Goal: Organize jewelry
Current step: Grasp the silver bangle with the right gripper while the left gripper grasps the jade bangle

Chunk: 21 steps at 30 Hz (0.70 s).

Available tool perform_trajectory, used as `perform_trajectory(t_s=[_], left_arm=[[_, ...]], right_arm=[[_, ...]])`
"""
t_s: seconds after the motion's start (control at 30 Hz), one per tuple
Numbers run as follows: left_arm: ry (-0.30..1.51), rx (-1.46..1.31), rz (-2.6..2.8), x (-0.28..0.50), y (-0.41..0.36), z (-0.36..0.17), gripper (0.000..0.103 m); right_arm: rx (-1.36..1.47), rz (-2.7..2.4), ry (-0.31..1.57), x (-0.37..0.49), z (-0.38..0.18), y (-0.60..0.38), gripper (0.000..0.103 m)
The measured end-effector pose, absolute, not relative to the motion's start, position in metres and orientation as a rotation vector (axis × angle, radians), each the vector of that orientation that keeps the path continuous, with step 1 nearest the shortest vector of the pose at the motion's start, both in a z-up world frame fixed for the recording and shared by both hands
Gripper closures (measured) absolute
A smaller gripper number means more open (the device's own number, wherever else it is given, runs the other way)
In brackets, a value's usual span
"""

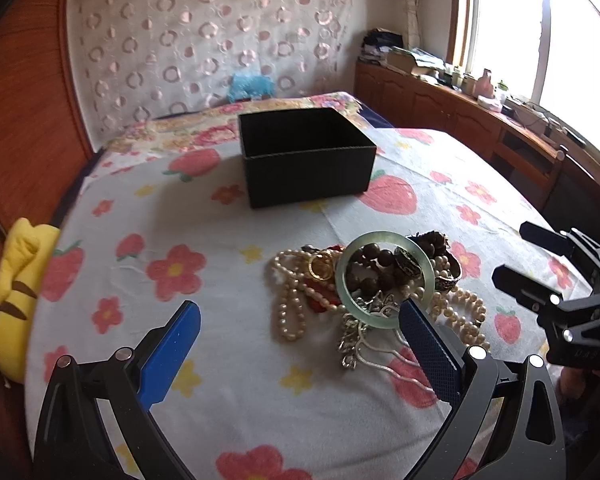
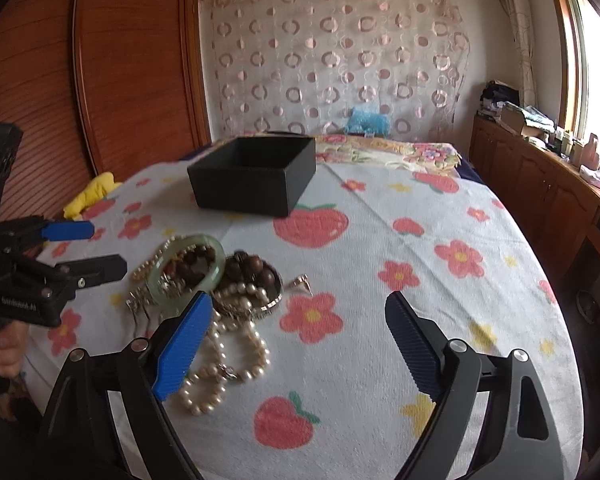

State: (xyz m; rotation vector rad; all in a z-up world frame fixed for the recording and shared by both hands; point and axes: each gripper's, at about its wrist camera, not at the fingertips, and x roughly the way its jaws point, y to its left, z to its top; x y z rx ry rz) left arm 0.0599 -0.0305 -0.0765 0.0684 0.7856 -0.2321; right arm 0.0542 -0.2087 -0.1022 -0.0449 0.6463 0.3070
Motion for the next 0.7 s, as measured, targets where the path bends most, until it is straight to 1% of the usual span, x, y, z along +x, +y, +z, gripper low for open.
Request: perform_trajectory(t_s=[0.07, 0.1, 0.13, 0.17, 0.23, 0.27, 0.33, 0.47, 0.5, 0.67, 0.7], left_arm=[[0.797, 0.066, -0.238, 0.066, -0.031, -0.08, 0.011], [0.803, 0.063, -0.246, 0.069, -0.031, -0.081, 0.018], [0.813, 0.055, -0.257, 0.073, -0.031, -0.083, 0.023], [0.819, 0.048, -0.265, 0.075, -0.032, -0.084, 0.025], [0.834, 0.043, -0.283, 0.083, -0.032, -0.086, 0.037], [0.843, 0.042, -0.292, 0.086, -0.034, -0.088, 0.04], [0.855, 0.027, -0.32, 0.09, -0.035, -0.09, 0.052], [0.868, 0.022, -0.35, 0.097, -0.042, -0.093, 0.067], [0.874, 0.022, -0.351, 0.099, -0.044, -0.094, 0.073], [0.877, 0.038, -0.332, 0.106, -0.047, -0.098, 0.078], [0.875, 0.038, -0.332, 0.106, -0.048, -0.098, 0.084]], right_arm=[[-0.035, 0.312, 0.653, 0.055, -0.104, -0.211, 0.013], [-0.034, 0.314, 0.653, 0.054, -0.104, -0.212, 0.013], [-0.035, 0.314, 0.655, 0.054, -0.104, -0.211, 0.013], [-0.036, 0.316, 0.657, 0.054, -0.105, -0.212, 0.013], [-0.034, 0.319, 0.659, 0.054, -0.105, -0.212, 0.013], [-0.032, 0.318, 0.661, 0.054, -0.105, -0.213, 0.013], [-0.022, 0.314, 0.665, 0.056, -0.104, -0.214, 0.013], [-0.005, 0.312, 0.67, 0.057, -0.104, -0.216, 0.013], [-0.004, 0.312, 0.671, 0.057, -0.105, -0.216, 0.013], [-0.014, 0.314, 0.667, 0.057, -0.105, -0.214, 0.013], [-0.016, 0.316, 0.667, 0.058, -0.106, -0.214, 0.013]])
